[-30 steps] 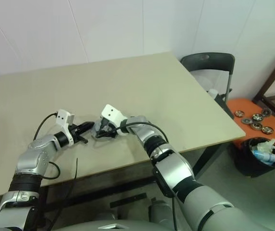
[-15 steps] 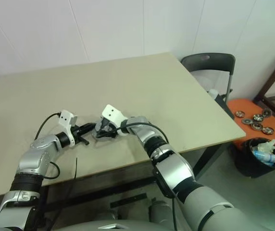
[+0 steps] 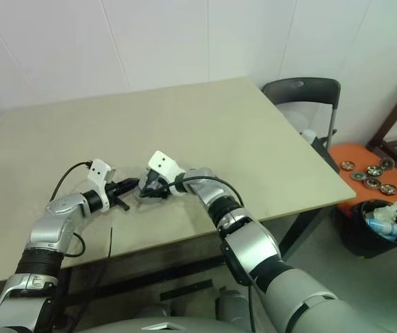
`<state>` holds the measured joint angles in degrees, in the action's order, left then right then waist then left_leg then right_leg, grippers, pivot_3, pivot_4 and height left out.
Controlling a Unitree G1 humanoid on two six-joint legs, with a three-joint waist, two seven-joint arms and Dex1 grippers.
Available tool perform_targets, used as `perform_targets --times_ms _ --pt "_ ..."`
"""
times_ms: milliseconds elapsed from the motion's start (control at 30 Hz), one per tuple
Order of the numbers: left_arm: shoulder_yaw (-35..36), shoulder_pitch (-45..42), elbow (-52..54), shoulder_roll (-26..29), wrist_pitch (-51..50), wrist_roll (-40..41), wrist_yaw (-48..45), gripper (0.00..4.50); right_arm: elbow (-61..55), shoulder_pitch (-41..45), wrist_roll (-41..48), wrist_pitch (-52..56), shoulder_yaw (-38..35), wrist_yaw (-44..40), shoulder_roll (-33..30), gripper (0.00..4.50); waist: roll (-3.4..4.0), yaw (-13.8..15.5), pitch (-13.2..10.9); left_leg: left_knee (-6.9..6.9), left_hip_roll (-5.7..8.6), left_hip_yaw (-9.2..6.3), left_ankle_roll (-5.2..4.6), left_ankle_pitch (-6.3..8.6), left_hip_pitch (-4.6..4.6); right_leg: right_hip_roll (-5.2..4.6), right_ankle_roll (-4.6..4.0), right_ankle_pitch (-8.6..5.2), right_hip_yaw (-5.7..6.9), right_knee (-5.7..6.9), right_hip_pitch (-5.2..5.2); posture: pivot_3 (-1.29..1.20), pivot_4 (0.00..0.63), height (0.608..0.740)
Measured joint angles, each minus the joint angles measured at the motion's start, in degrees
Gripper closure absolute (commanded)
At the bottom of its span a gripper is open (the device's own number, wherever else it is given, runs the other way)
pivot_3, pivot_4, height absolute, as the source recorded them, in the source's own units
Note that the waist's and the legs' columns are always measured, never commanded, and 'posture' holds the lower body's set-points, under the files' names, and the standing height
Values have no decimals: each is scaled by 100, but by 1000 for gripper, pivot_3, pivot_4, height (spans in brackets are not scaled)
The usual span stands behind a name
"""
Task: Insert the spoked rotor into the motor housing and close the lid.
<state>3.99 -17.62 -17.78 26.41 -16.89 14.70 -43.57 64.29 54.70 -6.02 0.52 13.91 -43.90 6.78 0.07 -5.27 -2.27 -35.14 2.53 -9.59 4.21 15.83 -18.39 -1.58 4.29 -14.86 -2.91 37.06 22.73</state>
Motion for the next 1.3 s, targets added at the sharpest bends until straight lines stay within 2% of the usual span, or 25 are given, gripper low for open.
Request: perform_targets --times_ms 433,1300 --pt "28 -1 246 -7 95 69 3 4464 90 -40 698 188 -778 -367 5 1490 0 -11 -4 1 1 -1 0 0 -8 -1 2 -1 0 0 8 0 0 740" --pt "282 182 421 -2 -262 312 219 4464 127 -127 413 -390 -414 -59 8 1490 -2 -13 -8 -1 0 -1 0 0 -10 1 2 -1 0 4 11 0 0 740"
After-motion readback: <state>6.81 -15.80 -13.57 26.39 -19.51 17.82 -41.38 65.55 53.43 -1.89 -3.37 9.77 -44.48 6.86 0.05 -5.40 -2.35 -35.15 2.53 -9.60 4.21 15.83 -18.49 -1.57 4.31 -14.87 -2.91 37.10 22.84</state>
